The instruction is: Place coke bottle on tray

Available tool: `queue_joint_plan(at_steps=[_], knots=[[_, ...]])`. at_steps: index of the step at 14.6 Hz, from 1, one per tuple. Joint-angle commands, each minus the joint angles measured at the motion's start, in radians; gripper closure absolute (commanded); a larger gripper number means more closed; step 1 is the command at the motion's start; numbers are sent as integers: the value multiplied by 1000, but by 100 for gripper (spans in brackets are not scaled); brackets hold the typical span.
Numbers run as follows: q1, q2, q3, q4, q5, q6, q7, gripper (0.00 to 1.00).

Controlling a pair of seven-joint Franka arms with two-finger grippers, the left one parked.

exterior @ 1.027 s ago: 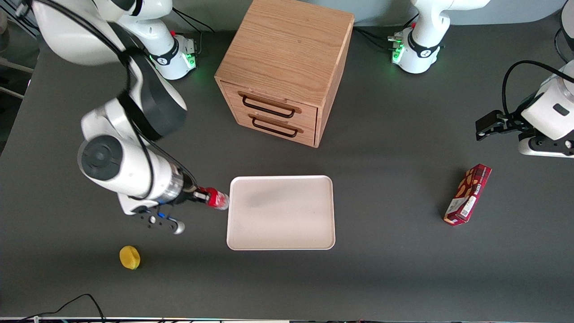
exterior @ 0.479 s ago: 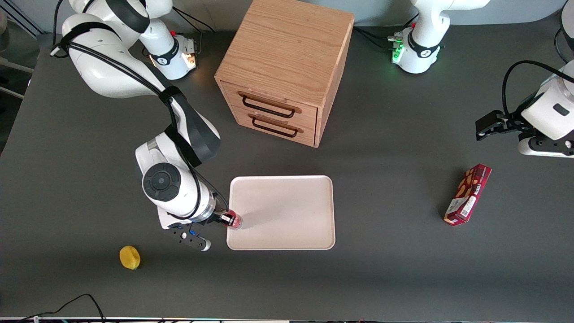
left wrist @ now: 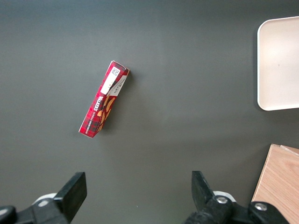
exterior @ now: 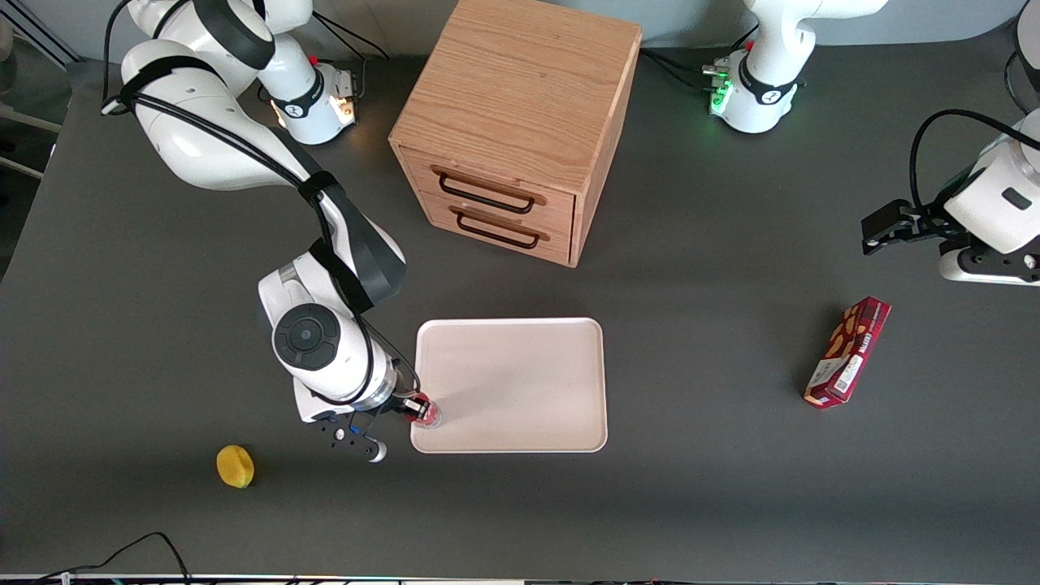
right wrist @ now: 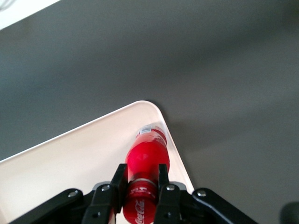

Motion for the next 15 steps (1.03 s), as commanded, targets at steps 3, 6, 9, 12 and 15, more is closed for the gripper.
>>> queue_joint_plan(at_steps=[3,6,9,12,15], knots=[[-4,-17,57,49,-34,-49,21,0],[-30,-147,108,41,-28,-182,-17,0],[-111,-370,176,-44,21,-409,-184,0],[-167,-631,46,-132,244,-585,-412,0],[-156,-924,-238,-392,442,-598,-684,0]])
